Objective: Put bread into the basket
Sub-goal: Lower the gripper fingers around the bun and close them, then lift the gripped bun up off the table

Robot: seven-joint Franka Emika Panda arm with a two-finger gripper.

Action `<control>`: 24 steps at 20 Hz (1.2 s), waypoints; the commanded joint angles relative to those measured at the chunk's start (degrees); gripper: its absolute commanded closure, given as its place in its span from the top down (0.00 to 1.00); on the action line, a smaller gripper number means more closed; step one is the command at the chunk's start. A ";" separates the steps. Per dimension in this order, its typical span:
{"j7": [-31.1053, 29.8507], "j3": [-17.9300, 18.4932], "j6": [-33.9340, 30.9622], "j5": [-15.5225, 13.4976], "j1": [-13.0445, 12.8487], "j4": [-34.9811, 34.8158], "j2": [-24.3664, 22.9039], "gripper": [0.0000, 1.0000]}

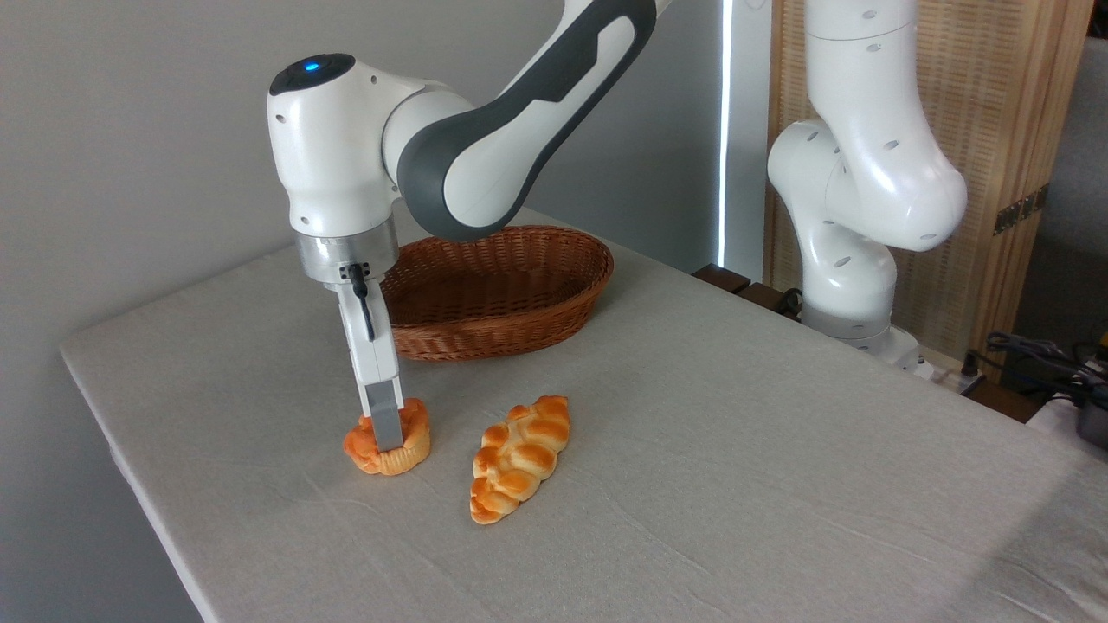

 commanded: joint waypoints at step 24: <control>-17.97 -0.14 -4.01 -6.12 -0.61 3.77 -4.29 0.43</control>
